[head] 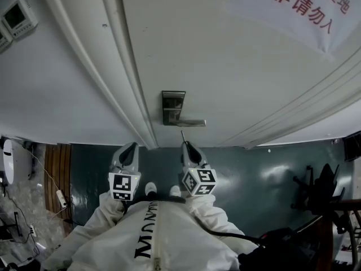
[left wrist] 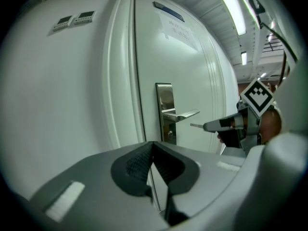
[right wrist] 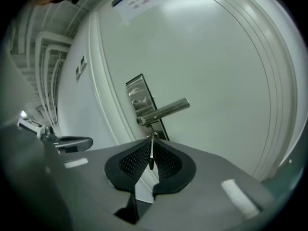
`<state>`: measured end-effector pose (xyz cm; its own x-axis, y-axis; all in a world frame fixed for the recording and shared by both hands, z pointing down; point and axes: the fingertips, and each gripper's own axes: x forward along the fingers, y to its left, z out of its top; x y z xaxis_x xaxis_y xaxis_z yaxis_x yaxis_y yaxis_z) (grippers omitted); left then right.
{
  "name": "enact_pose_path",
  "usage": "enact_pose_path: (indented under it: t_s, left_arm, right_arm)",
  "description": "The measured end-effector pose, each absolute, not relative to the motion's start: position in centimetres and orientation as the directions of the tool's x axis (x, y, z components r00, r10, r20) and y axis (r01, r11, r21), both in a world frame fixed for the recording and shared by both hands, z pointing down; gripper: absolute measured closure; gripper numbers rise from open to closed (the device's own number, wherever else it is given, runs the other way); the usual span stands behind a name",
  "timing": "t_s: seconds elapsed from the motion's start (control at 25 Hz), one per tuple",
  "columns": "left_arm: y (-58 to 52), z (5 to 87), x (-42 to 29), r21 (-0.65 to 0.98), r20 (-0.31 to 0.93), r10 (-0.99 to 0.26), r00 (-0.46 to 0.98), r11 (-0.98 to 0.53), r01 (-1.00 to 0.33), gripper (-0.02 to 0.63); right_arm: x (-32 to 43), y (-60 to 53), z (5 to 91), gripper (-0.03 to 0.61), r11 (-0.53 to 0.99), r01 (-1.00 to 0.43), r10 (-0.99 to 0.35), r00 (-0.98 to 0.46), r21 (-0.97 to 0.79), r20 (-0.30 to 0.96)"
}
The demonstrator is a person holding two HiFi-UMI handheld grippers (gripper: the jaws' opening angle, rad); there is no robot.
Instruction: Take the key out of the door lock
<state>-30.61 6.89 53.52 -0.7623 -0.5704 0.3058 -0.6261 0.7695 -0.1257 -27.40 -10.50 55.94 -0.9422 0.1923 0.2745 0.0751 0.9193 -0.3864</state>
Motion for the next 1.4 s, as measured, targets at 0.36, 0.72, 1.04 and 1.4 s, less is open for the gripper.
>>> enact_pose_path:
  t_s: [0.36,0.72,1.04,1.4]
  left_arm:
    - [6.0,53.6,-29.2,-0.116,0.312,-0.552,-0.773,0.785,-0.608,0.614]
    - [6.3,54.7,-24.3,-0.107,0.339,-0.512,-0.789,0.813,-0.573,0.614]
    - [8.1,53.6,-21.4,-0.111,0.275,-0.562,-0.78,0.787,-0.607,0.614]
    - [15.8,54.3,-15.3,-0.081,0.249,-0.597,-0.763,0.772,-0.63,0.614]
  right_arm:
    - [-25.4,-11.3,54.6,0.557,0.986,0.103,0.138,-0.943,-0.13,0.301]
    - [-22.3,-11.5,54.6,0.556,0.975,0.139,0.185,-0.939,-0.173,0.291]
    - [-18.7,-9.6,53.6,0.555,0.983,0.092,0.132,-0.954,-0.159,0.268]
    - [-11.9,-3.4,52.2,0.555,0.993,0.023,0.05,-0.97,-0.114,0.236]
